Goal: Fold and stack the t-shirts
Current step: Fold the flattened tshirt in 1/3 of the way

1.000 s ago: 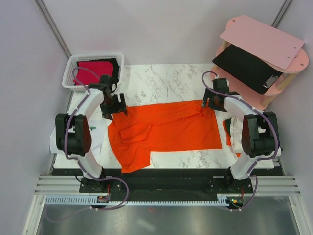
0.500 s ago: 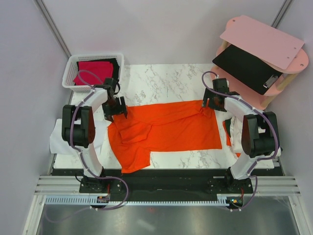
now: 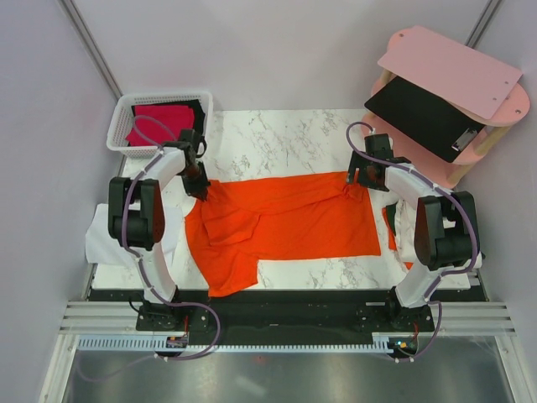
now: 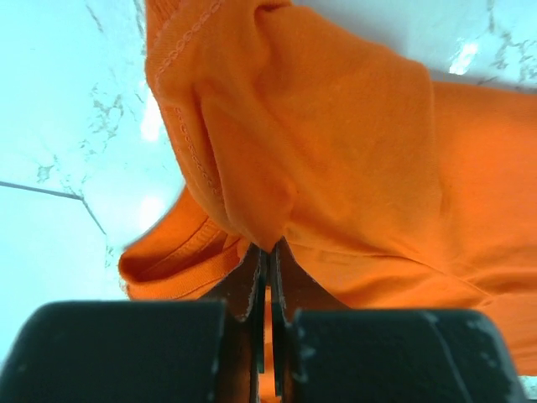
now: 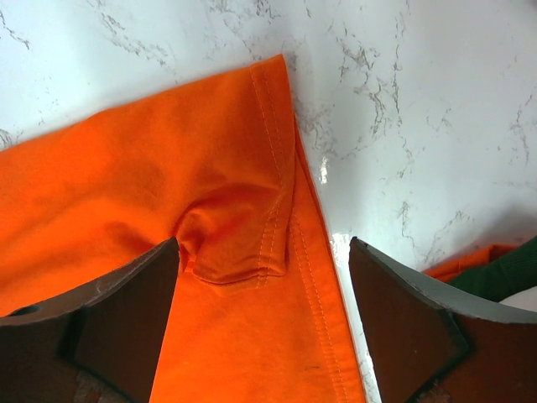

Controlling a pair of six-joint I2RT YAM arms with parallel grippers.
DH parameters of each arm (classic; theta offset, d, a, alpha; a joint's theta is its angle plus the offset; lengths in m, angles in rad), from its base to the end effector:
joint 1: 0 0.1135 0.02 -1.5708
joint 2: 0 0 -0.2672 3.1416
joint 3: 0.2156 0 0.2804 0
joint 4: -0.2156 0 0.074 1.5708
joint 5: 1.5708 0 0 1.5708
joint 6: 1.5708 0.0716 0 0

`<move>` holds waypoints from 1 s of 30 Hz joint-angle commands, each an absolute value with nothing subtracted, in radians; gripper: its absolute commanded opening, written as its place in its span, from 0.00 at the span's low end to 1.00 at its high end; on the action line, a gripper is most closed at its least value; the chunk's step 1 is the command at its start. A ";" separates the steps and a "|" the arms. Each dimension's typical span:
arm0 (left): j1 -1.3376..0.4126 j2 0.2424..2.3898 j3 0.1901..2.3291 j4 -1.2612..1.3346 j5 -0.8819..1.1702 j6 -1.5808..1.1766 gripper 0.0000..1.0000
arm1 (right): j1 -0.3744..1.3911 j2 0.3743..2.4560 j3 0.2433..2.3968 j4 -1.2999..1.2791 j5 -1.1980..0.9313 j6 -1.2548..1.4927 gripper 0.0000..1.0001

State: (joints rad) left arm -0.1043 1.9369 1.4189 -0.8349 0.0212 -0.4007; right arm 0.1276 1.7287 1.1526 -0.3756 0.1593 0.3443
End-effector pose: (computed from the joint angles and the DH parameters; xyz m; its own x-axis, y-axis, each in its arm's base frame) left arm 0.4124 -0.0447 0.1373 -0.9365 -0.2941 -0.1910 -0.2787 0.9548 -0.1034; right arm 0.4065 0.0407 0.1606 -0.7720 0.2370 -0.5899 0.2403 0.9678 0.0743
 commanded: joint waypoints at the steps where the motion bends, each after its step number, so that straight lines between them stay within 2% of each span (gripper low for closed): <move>1: -0.098 1.830 1.486 -0.815 -0.037 -0.403 0.02 | 0.124 1.712 1.152 -0.354 0.173 0.342 0.89; 9: -0.077 1.903 1.629 -0.818 -0.038 -0.393 0.02 | 0.118 1.752 1.166 -0.341 0.184 0.353 0.88; 18: -0.071 2.043 1.755 -0.816 -0.031 -0.391 0.02 | 0.117 1.706 1.131 -0.330 0.138 0.351 0.80; 30: -0.064 2.174 1.902 -0.828 -0.074 -0.388 0.02 | 0.115 1.684 1.121 -0.336 0.129 0.347 0.80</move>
